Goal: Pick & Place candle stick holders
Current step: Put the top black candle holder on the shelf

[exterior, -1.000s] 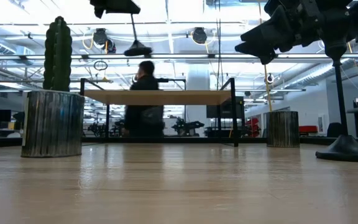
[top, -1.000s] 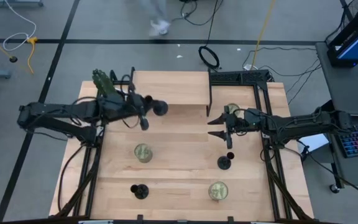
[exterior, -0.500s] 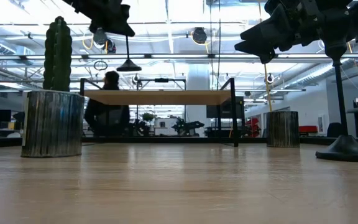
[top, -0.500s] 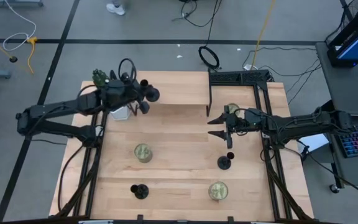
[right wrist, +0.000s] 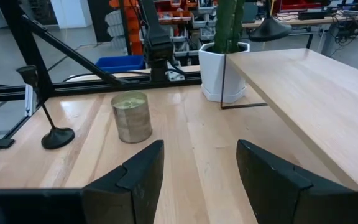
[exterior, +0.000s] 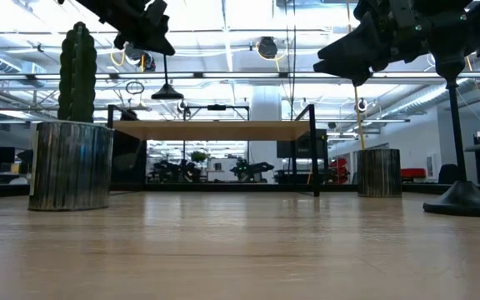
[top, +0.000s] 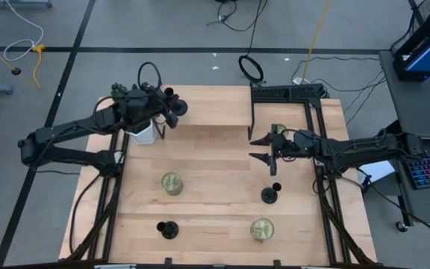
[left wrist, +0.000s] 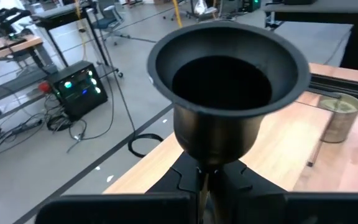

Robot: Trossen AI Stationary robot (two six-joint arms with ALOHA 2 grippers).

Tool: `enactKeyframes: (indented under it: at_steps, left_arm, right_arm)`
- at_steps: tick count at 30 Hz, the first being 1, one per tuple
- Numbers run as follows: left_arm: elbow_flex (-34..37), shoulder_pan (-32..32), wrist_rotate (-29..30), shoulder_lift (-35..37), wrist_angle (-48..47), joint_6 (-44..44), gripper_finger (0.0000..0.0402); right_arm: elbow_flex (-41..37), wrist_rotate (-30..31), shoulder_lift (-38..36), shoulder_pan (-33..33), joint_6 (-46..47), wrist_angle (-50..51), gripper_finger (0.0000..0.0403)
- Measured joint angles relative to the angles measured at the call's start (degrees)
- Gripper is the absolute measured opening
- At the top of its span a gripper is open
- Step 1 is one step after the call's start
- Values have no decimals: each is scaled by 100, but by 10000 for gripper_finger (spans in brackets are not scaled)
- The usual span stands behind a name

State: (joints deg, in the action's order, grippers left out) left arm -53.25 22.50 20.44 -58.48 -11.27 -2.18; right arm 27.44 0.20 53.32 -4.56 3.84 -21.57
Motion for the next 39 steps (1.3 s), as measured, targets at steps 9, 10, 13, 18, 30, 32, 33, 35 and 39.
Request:
enactKeyframes:
  at_steps: [9, 10, 13, 18, 30, 32, 33, 35, 39]
  left_arm:
    - [0, 235, -1, 0, -146, 142, 12]
    - [0, 252, 2, 0, -194, 180, 12]
    - [1, 296, -3, -2, -362, 246, 12]
    - [2, 333, 0, -2, -393, 247, 12]
    - [2, 330, 0, 53, -379, 288, 12]
    - [2, 322, -99, 47, -383, 356, 12]
    - [4, 322, -149, 42, -385, 397, 12]
    - [4, 319, -168, 42, -309, 445, 12]
    - [4, 385, -155, 44, -192, 539, 12]
  right_arm:
    - [0, 3, 0, 0, 0, -1, 196]
    - [0, 3, 0, 0, 0, -1, 196]
    - [0, 2, 0, 0, 0, -1, 196]
    - [0, 3, 0, 0, 0, -3, 196]
    - [0, 5, 2, 0, 0, -84, 196]
    - [0, 4, 2, 0, 0, -97, 196]
    - [0, 6, 2, 0, 0, -97, 196]
    - [0, 5, 2, 0, 0, -95, 196]
    - [0, 3, 2, 0, 0, -93, 196]
